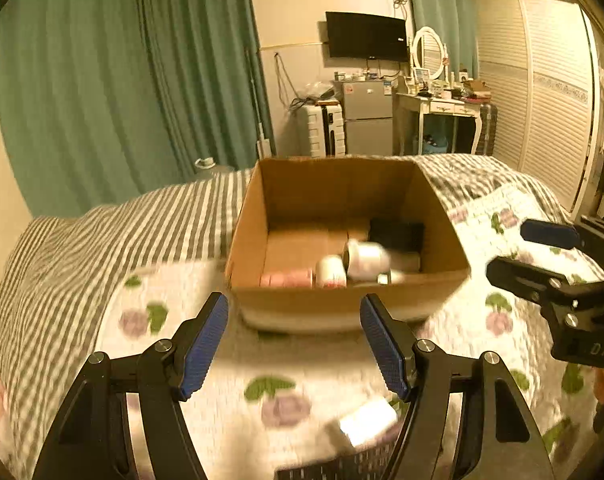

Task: Organize rigid objects
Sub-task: 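Grasp the black remote control upright with the right tool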

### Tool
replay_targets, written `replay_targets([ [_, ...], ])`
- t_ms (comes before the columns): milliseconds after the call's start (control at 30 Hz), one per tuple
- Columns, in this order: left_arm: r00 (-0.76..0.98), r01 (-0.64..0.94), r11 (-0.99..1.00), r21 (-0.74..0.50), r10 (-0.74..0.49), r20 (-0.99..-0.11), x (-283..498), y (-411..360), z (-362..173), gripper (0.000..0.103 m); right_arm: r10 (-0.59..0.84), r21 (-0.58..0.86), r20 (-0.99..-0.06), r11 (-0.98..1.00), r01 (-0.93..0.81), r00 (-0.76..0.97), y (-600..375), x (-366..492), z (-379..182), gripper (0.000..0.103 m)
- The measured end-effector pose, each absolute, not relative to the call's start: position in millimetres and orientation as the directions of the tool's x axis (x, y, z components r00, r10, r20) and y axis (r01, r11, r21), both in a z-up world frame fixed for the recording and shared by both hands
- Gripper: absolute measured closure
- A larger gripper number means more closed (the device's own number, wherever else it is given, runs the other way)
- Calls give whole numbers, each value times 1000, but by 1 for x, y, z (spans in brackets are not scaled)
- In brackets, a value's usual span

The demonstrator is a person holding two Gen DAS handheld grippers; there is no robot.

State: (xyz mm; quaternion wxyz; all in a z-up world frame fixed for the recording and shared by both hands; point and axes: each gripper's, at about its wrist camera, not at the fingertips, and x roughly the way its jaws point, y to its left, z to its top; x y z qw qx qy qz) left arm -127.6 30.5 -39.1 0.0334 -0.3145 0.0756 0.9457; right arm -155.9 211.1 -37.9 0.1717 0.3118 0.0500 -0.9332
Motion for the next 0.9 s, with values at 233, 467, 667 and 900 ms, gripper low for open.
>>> replay_targets([
  [233, -731, -77, -993, 87, -3, -683, -105, 15, -84, 32, -284, 43, -672, -937, 347, -684, 214, -129, -79, 32],
  [467, -631, -7, -993, 121, -89, -770, -99, 10, -129, 32, -321, 71, -718, -917, 393, -618, 200, -123, -111, 32],
  [667, -623, -43, -992, 117, -65, -779, -100, 12, -137, 32, -366, 73, -768, -865, 497, -525, 174, -122, -136, 32],
  [900, -608, 82, -987, 140, -161, -778, -96, -12, -129, 32, -421, 67, -797, -775, 628, -434, 145, -108, -149, 32],
])
